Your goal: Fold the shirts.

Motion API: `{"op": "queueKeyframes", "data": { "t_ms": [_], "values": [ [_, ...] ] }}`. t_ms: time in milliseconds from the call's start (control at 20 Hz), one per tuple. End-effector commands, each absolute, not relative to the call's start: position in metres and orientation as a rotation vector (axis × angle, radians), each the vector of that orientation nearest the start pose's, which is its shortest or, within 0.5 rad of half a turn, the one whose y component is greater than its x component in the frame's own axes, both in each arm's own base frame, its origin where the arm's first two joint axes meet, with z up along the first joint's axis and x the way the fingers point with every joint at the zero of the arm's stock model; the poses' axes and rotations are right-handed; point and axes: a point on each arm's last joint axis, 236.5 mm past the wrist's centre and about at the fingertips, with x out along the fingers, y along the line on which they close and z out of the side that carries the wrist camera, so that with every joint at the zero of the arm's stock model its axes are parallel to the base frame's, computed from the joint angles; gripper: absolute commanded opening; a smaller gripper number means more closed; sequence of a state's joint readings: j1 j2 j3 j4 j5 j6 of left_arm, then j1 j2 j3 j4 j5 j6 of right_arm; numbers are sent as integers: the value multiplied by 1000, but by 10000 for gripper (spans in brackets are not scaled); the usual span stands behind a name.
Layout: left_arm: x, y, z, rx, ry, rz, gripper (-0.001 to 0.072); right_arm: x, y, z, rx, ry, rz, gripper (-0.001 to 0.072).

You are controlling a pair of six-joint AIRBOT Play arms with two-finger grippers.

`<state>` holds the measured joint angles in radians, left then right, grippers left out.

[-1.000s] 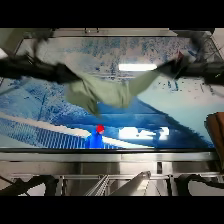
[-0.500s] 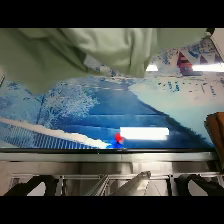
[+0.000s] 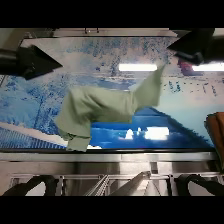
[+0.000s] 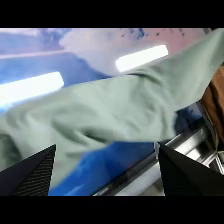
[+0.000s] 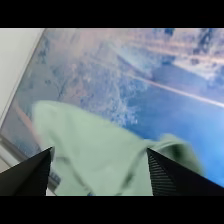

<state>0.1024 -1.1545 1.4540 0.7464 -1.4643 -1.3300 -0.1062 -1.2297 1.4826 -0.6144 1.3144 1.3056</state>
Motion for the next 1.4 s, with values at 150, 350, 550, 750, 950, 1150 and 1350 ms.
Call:
{"op": "queueKeyframes", "data": {
  "t_ms": [150, 350, 550, 750, 950, 1150, 1350],
  "values": [
    [356, -65, 74, -440, 1376, -499, 712, 426, 102, 108, 615, 1094, 618, 640],
    [298, -69, 21, -541, 1540, -478, 712, 377, 85, 29, 586, 1315, 571, 640],
    [261, -78, -36, -608, 1562, -405, 711, 348, 131, -29, 692, 1317, 660, 640],
    [252, -76, -74, -634, 1597, -361, 710, 340, 182, -64, 721, 1362, 713, 640],
    [281, -78, -90, -669, 1557, -380, 693, 352, 224, -81, 813, 1338, 766, 640],
    [333, -91, -74, -763, 1411, -454, 693, 370, 244, -80, 911, 1305, 799, 263],
    [338, -97, -68, -793, 1434, -509, 15, 378, 263, -33, 1030, 1177, 973, 23]
  ]
}}
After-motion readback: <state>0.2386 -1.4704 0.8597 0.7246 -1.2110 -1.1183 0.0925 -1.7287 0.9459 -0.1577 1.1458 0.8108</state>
